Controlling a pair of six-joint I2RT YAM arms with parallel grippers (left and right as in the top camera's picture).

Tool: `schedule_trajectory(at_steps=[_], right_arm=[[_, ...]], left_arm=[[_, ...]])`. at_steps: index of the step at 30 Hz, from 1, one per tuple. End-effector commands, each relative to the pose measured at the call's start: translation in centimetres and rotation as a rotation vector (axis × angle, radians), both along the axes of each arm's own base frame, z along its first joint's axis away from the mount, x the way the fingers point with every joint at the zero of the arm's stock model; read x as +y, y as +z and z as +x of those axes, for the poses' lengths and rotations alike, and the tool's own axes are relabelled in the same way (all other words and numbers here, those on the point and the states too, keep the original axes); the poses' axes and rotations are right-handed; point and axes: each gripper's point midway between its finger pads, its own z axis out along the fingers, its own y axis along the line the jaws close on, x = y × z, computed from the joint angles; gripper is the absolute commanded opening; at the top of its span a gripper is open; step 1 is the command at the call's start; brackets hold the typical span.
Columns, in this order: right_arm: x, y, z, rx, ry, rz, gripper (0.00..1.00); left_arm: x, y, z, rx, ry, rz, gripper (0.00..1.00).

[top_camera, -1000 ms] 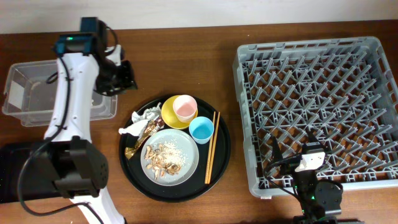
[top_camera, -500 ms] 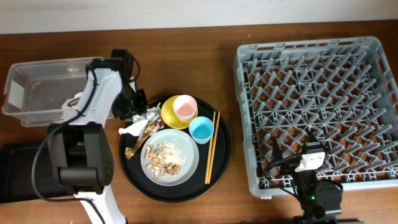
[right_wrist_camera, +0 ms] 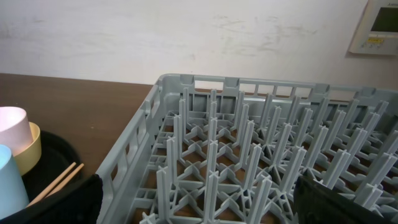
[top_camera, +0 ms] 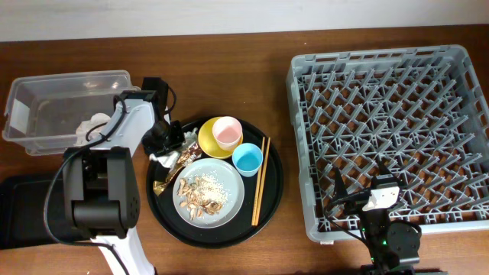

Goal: Sort waste into correct bins and load items into the dishwasher rack
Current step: 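Carry the tissue left and release it into the clear plastic bin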

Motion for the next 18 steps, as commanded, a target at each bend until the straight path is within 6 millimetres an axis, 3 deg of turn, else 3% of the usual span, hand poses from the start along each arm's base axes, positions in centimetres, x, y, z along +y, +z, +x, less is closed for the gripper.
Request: schedule_trajectory(at_steps=[1, 5, 11, 16, 18], right_arm=[[-0.3, -0.3, 0.0, 0.004, -0.015, -0.008, 0.98], [-0.3, -0.3, 0.0, 0.004, -0.015, -0.008, 0.98], [-0.3, -0.3, 0.0, 0.004, -0.015, -0.008, 0.98], [-0.3, -0.3, 0.0, 0.004, -0.015, -0.008, 0.98], [-0.3, -0.3, 0.0, 0.004, -0.015, -0.008, 0.98]], left_arm=[[-0.4, -0.3, -0.5, 0.026, 0.004, -0.029, 0.00], [-0.5, 2.2, 0.4, 0.013, 0.007, -0.037, 0.00], [-0.6, 9.1, 2.3, -0.094, 0.005, -0.043, 0.00], [-0.4, 12.6, 2.7, -0.185, 0.004, -0.035, 0.00], [0.6, 13.8, 3.0, -0.227, 0.010, 0.023, 0.00]])
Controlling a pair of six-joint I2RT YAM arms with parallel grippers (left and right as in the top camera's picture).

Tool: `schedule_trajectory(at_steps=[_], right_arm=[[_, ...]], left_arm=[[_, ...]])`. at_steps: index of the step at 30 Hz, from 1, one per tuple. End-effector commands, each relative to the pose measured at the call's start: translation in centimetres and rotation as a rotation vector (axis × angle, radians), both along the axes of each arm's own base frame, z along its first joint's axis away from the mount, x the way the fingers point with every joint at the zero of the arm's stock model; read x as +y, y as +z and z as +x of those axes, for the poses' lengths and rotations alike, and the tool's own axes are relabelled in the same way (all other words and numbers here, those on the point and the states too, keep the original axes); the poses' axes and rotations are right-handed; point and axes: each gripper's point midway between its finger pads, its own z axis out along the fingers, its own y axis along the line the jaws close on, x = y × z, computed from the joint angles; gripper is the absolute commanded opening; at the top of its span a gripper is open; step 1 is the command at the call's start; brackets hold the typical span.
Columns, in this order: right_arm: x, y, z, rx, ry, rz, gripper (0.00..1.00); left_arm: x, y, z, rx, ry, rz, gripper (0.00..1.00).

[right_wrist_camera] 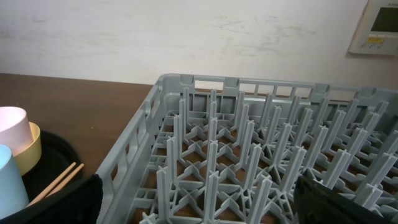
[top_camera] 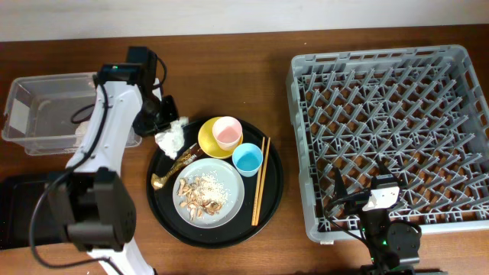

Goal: Sort waste into correct bins and load items into the dishwasher rack
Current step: 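Carry the tissue left and release it into the clear plastic bin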

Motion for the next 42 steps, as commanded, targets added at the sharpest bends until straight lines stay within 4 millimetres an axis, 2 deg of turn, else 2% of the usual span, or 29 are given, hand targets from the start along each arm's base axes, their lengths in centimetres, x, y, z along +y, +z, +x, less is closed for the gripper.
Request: schedule_trajectory(at_steps=[1, 3, 5, 9, 10, 13, 16, 17, 18, 19, 20, 22, 25, 28, 30, 34, 40, 42], right_arm=[[-0.3, -0.3, 0.0, 0.004, -0.015, -0.008, 0.98], [-0.3, -0.3, 0.0, 0.004, -0.015, -0.008, 0.98], [-0.3, -0.3, 0.0, 0.004, -0.015, -0.008, 0.98], [-0.3, -0.3, 0.0, 0.004, -0.015, -0.008, 0.98], [-0.3, -0.3, 0.0, 0.004, -0.015, -0.008, 0.98], [-0.3, -0.3, 0.0, 0.004, -0.015, -0.008, 0.98], [-0.3, -0.3, 0.0, 0.004, -0.015, -0.008, 0.98], [-0.3, -0.3, 0.0, 0.004, -0.015, -0.008, 0.98], [-0.3, -0.3, 0.0, 0.004, -0.015, -0.008, 0.98], [-0.3, -0.3, 0.0, 0.004, -0.015, -0.008, 0.98], [-0.3, -0.3, 0.0, 0.004, -0.015, -0.008, 0.98], [-0.3, -0.3, 0.0, 0.004, -0.015, -0.008, 0.98], [-0.3, -0.3, 0.0, 0.004, -0.015, -0.008, 0.98], [-0.3, -0.3, 0.0, 0.004, -0.015, -0.008, 0.98], [-0.3, -0.3, 0.0, 0.004, -0.016, -0.008, 0.98], [-0.3, -0.3, 0.0, 0.004, -0.016, -0.008, 0.98], [-0.3, -0.3, 0.0, 0.004, -0.015, -0.008, 0.98], [-0.3, -0.3, 0.0, 0.004, -0.015, -0.008, 0.98]], left_arm=[[1.6, 3.8, 0.8, -0.114, 0.021, 0.074, 0.00], [2.4, 5.3, 1.0, -0.158, 0.037, 0.101, 0.00], [4.1, 7.2, 1.4, -0.215, 0.074, 0.133, 0.00], [8.5, 10.7, 2.6, -0.356, 0.188, 0.159, 0.00], [10.7, 11.4, 2.9, -0.392, 0.251, 0.166, 0.00], [13.7, 11.7, 3.6, -0.435, 0.366, 0.165, 0.00], [17.5, 12.1, 5.4, -0.518, 0.440, 0.187, 0.00], [18.5, 11.9, 6.0, -0.537, 0.458, 0.191, 0.05], [19.1, 11.7, 6.4, -0.545, 0.467, 0.195, 0.18], [19.6, 11.3, 6.6, -0.542, 0.477, 0.197, 0.37], [20.2, 10.6, 6.6, -0.528, 0.488, 0.200, 0.49], [20.9, 9.8, 6.4, -0.509, 0.501, 0.202, 0.54], [21.4, 9.4, 6.0, -0.488, 0.512, 0.203, 0.54], [20.3, 8.9, 5.6, -0.455, 0.493, 0.154, 0.55], [17.3, 8.0, 4.7, -0.390, 0.436, 0.008, 0.55], [12.4, 8.0, 4.4, -0.371, 0.204, -0.172, 0.55], [5.6, 6.8, 1.6, -0.245, -0.108, -0.215, 0.51], [4.1, 6.2, 0.8, -0.200, -0.153, -0.191, 0.51]])
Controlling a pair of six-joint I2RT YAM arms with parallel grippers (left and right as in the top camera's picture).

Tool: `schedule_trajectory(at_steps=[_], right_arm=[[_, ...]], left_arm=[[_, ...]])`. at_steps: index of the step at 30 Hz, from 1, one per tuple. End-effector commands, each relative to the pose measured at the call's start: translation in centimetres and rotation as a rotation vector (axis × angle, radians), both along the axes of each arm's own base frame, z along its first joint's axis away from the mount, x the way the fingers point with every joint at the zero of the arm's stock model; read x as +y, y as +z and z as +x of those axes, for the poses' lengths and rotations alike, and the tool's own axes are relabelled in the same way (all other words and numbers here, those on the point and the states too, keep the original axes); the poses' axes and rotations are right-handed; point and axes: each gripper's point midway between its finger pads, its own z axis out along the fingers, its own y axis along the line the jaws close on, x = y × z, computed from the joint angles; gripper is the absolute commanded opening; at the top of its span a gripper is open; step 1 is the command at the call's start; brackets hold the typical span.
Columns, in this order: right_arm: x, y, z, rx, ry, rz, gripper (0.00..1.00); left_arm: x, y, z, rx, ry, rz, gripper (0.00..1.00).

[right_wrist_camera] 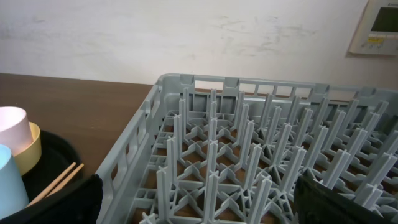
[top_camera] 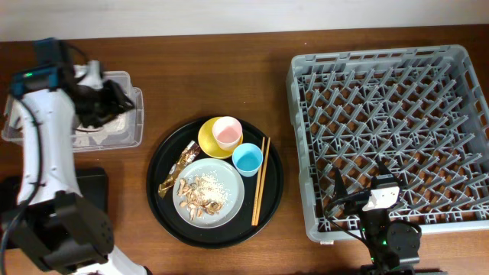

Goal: Sort waste into correct bins and load items into the dishwasher rack
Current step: 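Carry the tissue left and release it into the clear plastic bin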

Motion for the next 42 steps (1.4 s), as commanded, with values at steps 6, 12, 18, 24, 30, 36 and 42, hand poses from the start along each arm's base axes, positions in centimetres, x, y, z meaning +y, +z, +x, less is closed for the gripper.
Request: schedule_trajectory(at_steps=[6, 12, 18, 24, 30, 36, 42], right_arm=[[-0.3, -0.3, 0.0, 0.004, -0.015, -0.008, 0.98], [-0.3, -0.3, 0.0, 0.004, -0.015, -0.008, 0.98], [-0.3, -0.3, 0.0, 0.004, -0.015, -0.008, 0.98], [-0.3, -0.3, 0.0, 0.004, -0.015, -0.008, 0.98], [-0.3, -0.3, 0.0, 0.004, -0.015, -0.008, 0.98], [-0.3, -0.3, 0.0, 0.004, -0.015, -0.008, 0.98], [-0.3, -0.3, 0.0, 0.004, -0.015, -0.008, 0.98]], left_arm=[[-5.3, -1.9, -3.1, 0.138, -0.257, 0.191, 0.52], [-7.8, -6.2, -6.0, 0.255, -0.361, 0.255, 0.53], [-8.3, -11.1, -7.6, 0.290, -0.388, 0.259, 0.60], [-8.2, -14.3, -6.6, 0.214, -0.382, 0.277, 0.61], [-8.6, -15.5, -6.6, 0.189, -0.396, 0.281, 0.62], [-9.0, -16.8, -6.8, 0.169, -0.419, 0.330, 0.62], [-8.3, -17.1, -6.4, 0.154, -0.408, 0.374, 0.42]])
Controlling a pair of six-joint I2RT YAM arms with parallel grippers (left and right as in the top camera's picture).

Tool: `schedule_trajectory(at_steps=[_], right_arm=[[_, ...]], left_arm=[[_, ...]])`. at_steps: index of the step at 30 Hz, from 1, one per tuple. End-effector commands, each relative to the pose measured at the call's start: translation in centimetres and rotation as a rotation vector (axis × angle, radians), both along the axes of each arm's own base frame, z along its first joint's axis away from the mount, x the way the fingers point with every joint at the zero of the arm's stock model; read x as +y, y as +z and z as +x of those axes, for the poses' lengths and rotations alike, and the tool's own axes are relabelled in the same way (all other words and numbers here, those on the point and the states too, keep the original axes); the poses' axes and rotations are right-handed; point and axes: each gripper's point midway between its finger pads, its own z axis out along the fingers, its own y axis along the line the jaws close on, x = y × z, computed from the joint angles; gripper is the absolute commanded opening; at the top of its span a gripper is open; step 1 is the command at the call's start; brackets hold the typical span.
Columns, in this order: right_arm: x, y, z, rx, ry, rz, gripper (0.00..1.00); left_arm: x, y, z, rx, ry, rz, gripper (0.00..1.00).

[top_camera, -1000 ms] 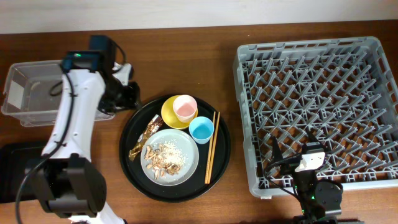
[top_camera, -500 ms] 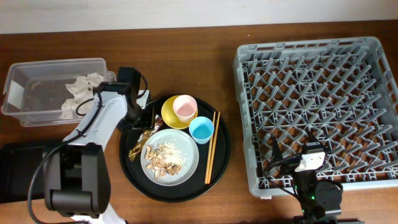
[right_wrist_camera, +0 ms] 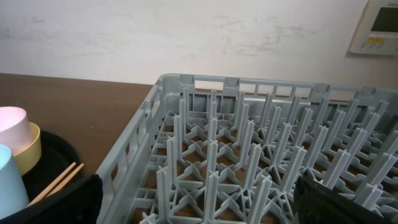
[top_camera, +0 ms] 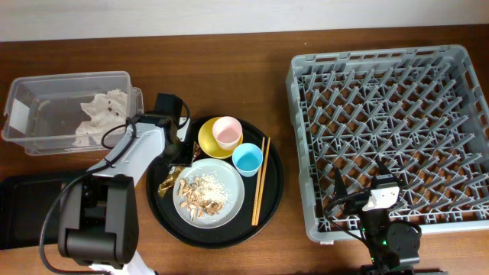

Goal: Sort waste into correct bins and load items into the dishwasher rack
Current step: 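Carry the tissue left and release it into the clear plastic bin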

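A crumpled white tissue [top_camera: 99, 114] lies in the clear plastic bin [top_camera: 30, 137] at the far left. The black round tray [top_camera: 271, 195] holds a plate of food scraps [top_camera: 210, 191], a pink cup [top_camera: 227, 131] in a yellow bowl [top_camera: 206, 141], a blue cup [top_camera: 247, 159], chopsticks [top_camera: 260, 179] and a gold wrapper [top_camera: 170, 179]. My left gripper [top_camera: 176, 147] is at the tray's left edge, over the wrapper's upper end; its fingers blend into the dark tray. My right gripper [top_camera: 357, 177] [right_wrist_camera: 199, 208] stands open over the front edge of the grey dishwasher rack [top_camera: 390, 114] [right_wrist_camera: 249, 149], holding nothing.
A black bin [top_camera: 15, 206] sits at the lower left, partly under the left arm. Bare brown table lies between the tray and the rack. A white wall with a control panel [right_wrist_camera: 376, 28] is behind the rack.
My left gripper was over the clear bin with the tissue; now the tissue lies in the bin and the gripper is at the tray's left edge above the gold wrapper. The right arm is unchanged.
My left gripper was at the white tissue on the tray's left side. Then it held the tissue at the tray's upper left edge, then over the clear bin. Now the tissue rests in the bin and the gripper is back at the tray. The right gripper stayed open.
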Motion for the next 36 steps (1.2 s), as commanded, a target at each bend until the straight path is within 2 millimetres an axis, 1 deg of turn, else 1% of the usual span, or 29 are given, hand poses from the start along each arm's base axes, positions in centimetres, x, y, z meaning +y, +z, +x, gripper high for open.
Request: schedule_trajectory(at_steps=[1, 2, 3, 4, 6, 8, 11, 12, 13, 15, 17, 18, 19, 20, 21, 23, 24, 25, 26, 28, 30, 32, 34, 36], right_arm=[[-0.3, -0.3, 0.0, 0.004, -0.016, -0.008, 0.98], [-0.3, -0.3, 0.0, 0.004, -0.016, -0.008, 0.98], [-0.3, -0.3, 0.0, 0.004, -0.016, -0.007, 0.98], [-0.3, -0.3, 0.0, 0.004, -0.016, -0.008, 0.98], [-0.3, -0.3, 0.0, 0.004, -0.016, -0.008, 0.98], [-0.3, -0.3, 0.0, 0.004, -0.015, -0.008, 0.98], [-0.3, -0.3, 0.0, 0.004, -0.015, -0.008, 0.98], [-0.3, -0.3, 0.0, 0.004, -0.016, -0.008, 0.98], [-0.3, -0.3, 0.0, 0.004, -0.015, -0.008, 0.99], [-0.3, -0.3, 0.0, 0.004, -0.016, -0.008, 0.98], [-0.3, -0.3, 0.0, 0.004, -0.016, -0.008, 0.98], [-0.3, -0.3, 0.0, 0.004, -0.016, -0.007, 0.98], [-0.3, -0.3, 0.0, 0.004, -0.015, -0.008, 0.98], [-0.3, -0.3, 0.0, 0.004, -0.016, -0.007, 0.98], [-0.3, -0.3, 0.0, 0.004, -0.016, -0.008, 0.98], [-0.3, -0.3, 0.0, 0.004, -0.016, -0.008, 0.98], [-0.3, -0.3, 0.0, 0.004, -0.016, -0.008, 0.98], [-0.3, -0.3, 0.0, 0.004, -0.015, -0.008, 0.98], [-0.3, -0.3, 0.0, 0.004, -0.016, -0.008, 0.98], [-0.3, -0.3, 0.0, 0.004, -0.016, -0.008, 0.98], [-0.3, -0.3, 0.0, 0.004, -0.015, -0.008, 0.98], [-0.3, -0.3, 0.0, 0.004, -0.016, -0.008, 0.98], [-0.3, -0.3, 0.0, 0.004, -0.016, -0.008, 0.98], [-0.3, -0.3, 0.0, 0.004, -0.016, -0.008, 0.98]], left_arm=[[0.5, -0.4, 0.0, -0.005, -0.011, 0.036, 0.41], [0.5, -0.4, 0.1, -0.007, -0.011, 0.035, 0.38], [0.5, -0.4, 0.1, -0.009, -0.011, 0.036, 0.30], [0.5, -0.4, 0.1, -0.010, -0.011, 0.035, 0.15], [0.5, -0.4, 0.2, -0.010, -0.011, 0.035, 0.00], [0.4, 0.1, 0.6, -0.021, 0.010, 0.032, 0.00], [0.2, 2.2, 2.4, -0.061, 0.038, 0.022, 0.00], [0.0, 3.3, 3.1, -0.079, 0.040, 0.018, 0.00], [-0.1, 5.3, 4.3, -0.111, 0.042, 0.012, 0.00], [-0.4, 7.9, 5.9, -0.158, 0.045, 0.004, 0.00], [-0.4, 11.4, 7.8, -0.228, 0.058, -0.007, 0.00], [-0.1, 13.0, 8.6, -0.261, 0.084, -0.006, 0.00], [1.3, 15.4, 9.7, -0.315, 0.157, 0.018, 0.00], [2.2, 16.6, 10.3, -0.349, 0.199, 0.037, 0.00], [3.7, 18.0, 11.0, -0.392, 0.258, 0.065, 0.00], [6.7, 19.8, 11.9, -0.454, 0.386, 0.106, 0.00], [8.5, 20.4, 12.3, -0.488, 0.471, 0.116, 0.00], [10.6, 20.8, 12.6, -0.519, 0.573, 0.112, 0.00], [12.2, 20.9, 12.7, -0.536, 0.666, 0.093, 0.00], [14.8, 20.8, 12.5, -0.550, 0.852, 0.049, 0.00], [17.6, 20.6, 11.9, -0.559, 1.080, -0.016, 0.00], [19.3, 20.5, 11.5, -0.559, 1.225, -0.070, 0.00], [20.9, 20.4, 11.0, -0.558, 1.365, -0.130, 0.06], [22.2, 20.4, 10.7, -0.562, 1.431, -0.166, 0.11]])
